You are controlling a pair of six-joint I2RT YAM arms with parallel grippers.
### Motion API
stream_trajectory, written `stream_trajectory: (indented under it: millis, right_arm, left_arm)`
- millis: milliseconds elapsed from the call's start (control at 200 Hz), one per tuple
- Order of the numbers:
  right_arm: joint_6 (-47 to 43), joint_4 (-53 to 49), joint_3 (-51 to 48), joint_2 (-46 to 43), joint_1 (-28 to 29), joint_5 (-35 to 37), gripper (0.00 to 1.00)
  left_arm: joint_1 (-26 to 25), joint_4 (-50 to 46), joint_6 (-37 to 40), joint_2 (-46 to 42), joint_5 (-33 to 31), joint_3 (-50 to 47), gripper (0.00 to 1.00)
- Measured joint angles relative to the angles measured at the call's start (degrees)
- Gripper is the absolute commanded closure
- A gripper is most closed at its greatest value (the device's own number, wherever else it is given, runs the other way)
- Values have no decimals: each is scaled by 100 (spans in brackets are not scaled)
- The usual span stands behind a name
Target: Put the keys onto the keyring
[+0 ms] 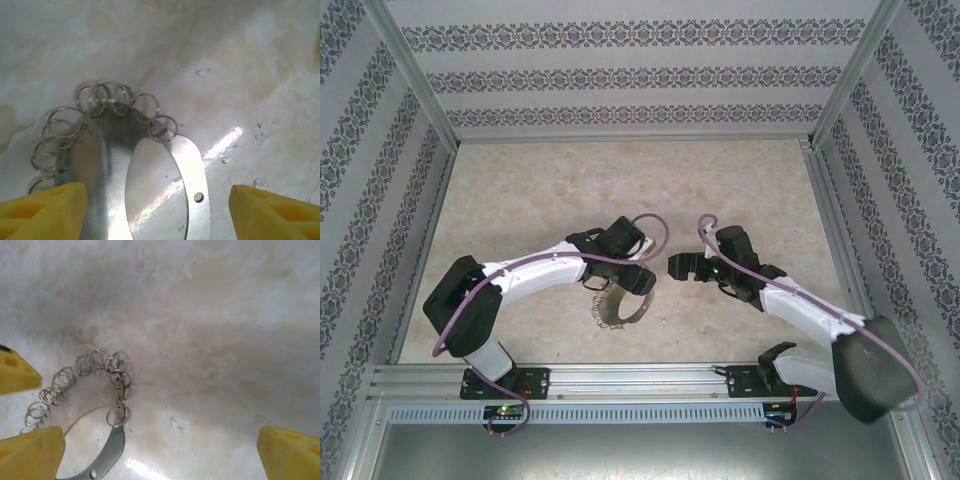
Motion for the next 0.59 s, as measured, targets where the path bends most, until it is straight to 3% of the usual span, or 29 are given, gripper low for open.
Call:
stream_trajectory:
  millis: [360,595]
  right_arm:
    - [533,-317,-1010,-2708,-660,852,2]
    - [717,-667,-1067,-2358,-708,1010,2]
  left_arm:
    - [-728,-638,573,861,-933,916,51]
    - [-876,-931,815,1263,-1414,1165,61]
